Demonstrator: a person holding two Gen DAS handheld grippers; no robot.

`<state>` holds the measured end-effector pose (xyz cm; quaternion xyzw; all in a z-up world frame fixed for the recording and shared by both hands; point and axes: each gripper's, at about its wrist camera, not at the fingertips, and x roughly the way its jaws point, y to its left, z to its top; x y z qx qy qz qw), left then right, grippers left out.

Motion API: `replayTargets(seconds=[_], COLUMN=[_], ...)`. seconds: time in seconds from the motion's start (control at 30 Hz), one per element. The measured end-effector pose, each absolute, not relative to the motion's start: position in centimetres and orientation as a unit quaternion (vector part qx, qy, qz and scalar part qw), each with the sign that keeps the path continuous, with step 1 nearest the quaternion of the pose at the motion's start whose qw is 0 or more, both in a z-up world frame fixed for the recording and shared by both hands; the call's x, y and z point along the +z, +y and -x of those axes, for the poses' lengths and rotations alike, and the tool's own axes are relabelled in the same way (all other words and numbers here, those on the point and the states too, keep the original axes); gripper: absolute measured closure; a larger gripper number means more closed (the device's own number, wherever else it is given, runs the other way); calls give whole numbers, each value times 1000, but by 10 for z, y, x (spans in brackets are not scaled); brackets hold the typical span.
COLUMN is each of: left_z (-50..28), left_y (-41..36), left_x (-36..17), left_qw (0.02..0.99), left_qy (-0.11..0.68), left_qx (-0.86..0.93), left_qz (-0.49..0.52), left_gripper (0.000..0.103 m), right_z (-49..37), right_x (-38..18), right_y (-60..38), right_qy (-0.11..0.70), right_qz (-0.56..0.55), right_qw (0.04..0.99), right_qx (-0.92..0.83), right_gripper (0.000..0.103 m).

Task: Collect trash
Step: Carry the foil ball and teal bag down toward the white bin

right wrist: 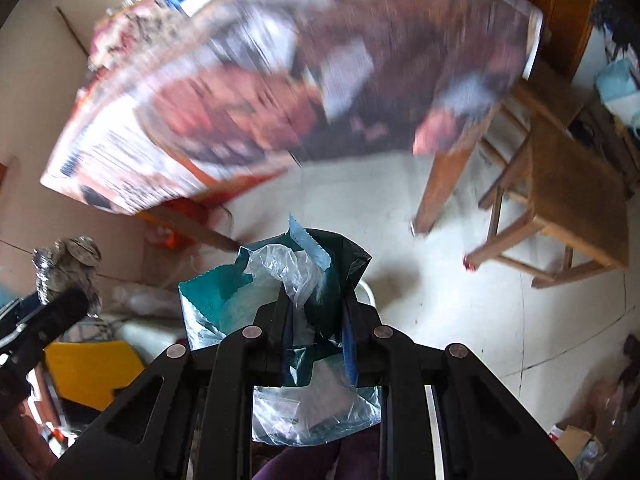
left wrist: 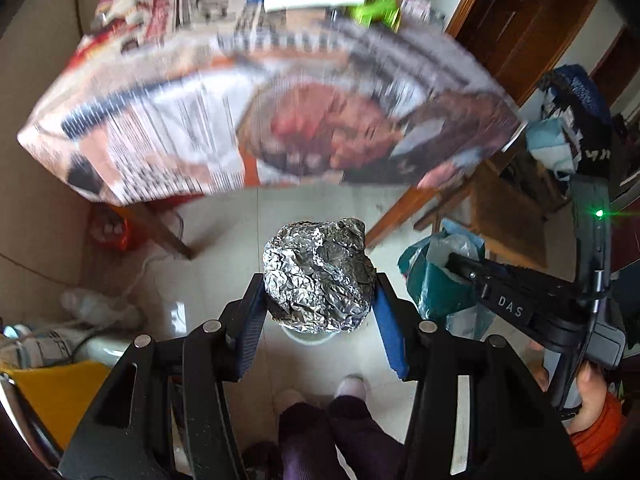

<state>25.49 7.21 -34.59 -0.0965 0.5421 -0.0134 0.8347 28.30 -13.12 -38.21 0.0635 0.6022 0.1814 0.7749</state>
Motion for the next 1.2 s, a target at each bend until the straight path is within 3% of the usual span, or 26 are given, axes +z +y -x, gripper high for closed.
replayTargets(seconds=[0.3,0.53,0.67,0.7,0.73,0.77,0.8,1.0,1.2], left_z=[-273,-273,-274,-274,-275,-275,-276,-278,-292], left_y=[73,90,98,99,100,101,102,95,70], left_x=[-528,-635,-674,-683,-688,-693,-700,-716,-713], left_qw=[769,744,736,734,733,731,729,720,709], left_qy=[623,651,659,660,662,664,666,675,689], left_qx=[0,24,34,36,37,38,38,33,5], left_qz=[143,148,152,153,153,153,154,158,150], left_gripper=[52,52,52,52,52,52,52,51,49], right_z=[-291,-304,-306,-307,-307,-308,-308,-304,-306], right_x=[-538,-637,-672,-680,-690,-697,-702,-702,-665], right_y=[-125,-92,-77,-74,-70,-68,-67,-73,-95], right_qy=[658,676,679,687,697,705,711,724,713], right_qz=[-42,-24,-28,-31,-34,-35,-37,-35,-41], right_qw=[730,710,702,694,684,676,670,659,673], right_qx=[178,198,210,214,212,210,208,204,190], right_gripper=[85,84,76,71,59,52,51,51,51])
